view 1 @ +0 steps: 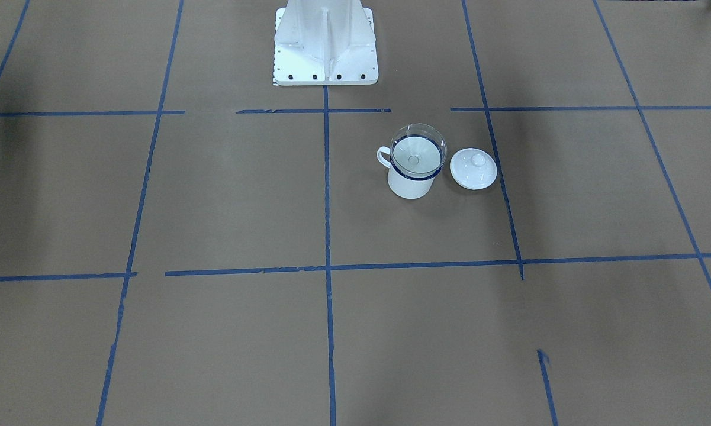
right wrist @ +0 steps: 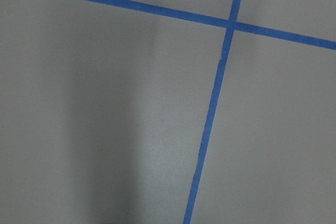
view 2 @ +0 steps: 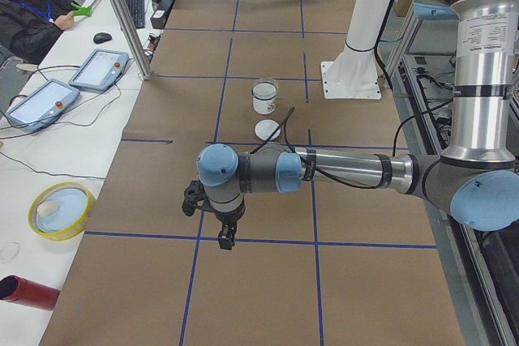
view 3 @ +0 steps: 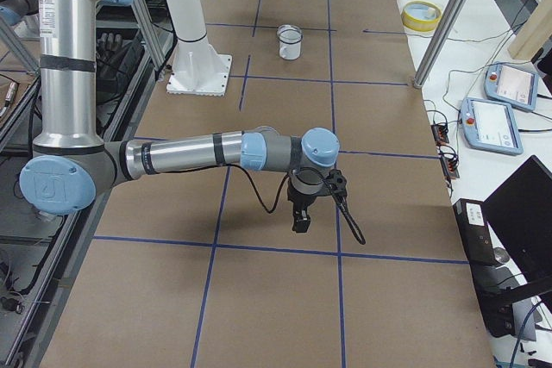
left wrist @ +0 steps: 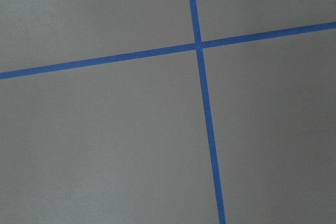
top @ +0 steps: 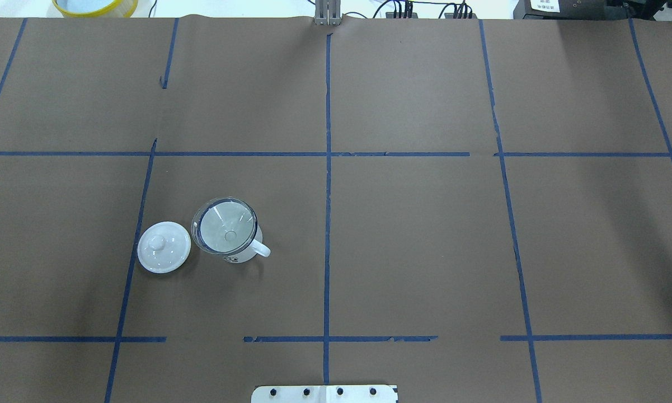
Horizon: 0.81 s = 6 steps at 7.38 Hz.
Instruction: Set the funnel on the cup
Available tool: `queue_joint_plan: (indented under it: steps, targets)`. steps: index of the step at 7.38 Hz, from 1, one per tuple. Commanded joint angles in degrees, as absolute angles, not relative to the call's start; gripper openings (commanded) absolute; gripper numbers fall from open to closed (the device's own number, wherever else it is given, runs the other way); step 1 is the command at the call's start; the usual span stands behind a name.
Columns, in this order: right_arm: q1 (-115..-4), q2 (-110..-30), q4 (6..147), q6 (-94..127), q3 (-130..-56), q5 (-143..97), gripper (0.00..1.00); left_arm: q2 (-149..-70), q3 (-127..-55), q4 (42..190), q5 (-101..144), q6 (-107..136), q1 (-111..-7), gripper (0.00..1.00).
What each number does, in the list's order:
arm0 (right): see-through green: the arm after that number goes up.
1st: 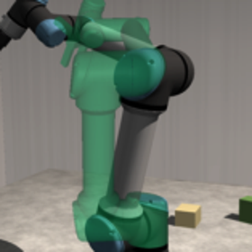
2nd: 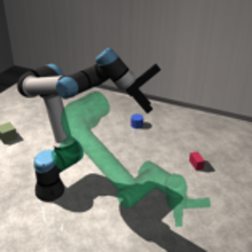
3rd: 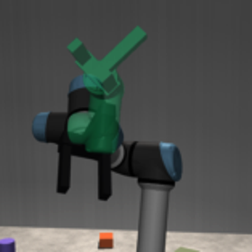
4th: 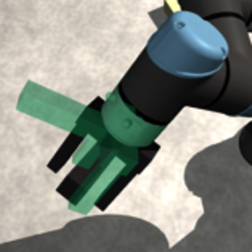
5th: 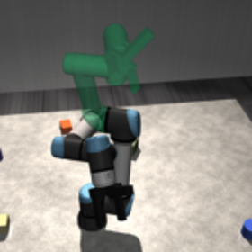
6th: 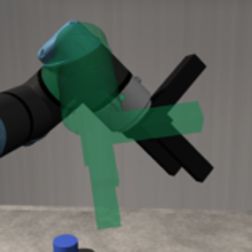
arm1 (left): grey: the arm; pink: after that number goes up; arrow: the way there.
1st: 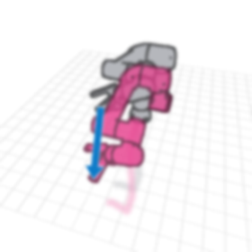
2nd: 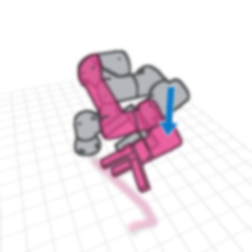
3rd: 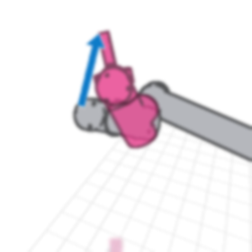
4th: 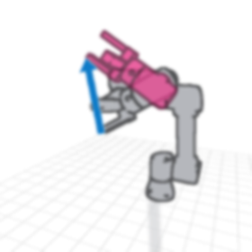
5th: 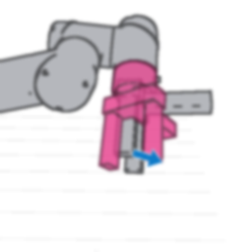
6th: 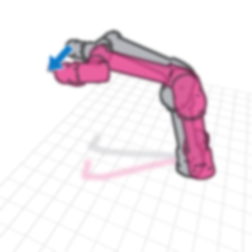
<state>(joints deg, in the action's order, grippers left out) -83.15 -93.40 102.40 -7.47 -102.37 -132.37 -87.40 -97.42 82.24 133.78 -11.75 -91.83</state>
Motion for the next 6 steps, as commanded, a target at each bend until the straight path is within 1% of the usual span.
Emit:
queue_joint_plan:
  steps: [1,6]
  targets:
    - [-83.1,-93.3,102.4,-7.5,-102.3,-132.4,1.00,-87.4,-99.0,82.3,133.8,-11.9,-91.8,1.00]
    - [-83.1,-93.4,102.4,-7.5,-102.4,-132.4,1.00,-87.5,-100.9,82.3,133.7,-11.7,-91.8,1.00]
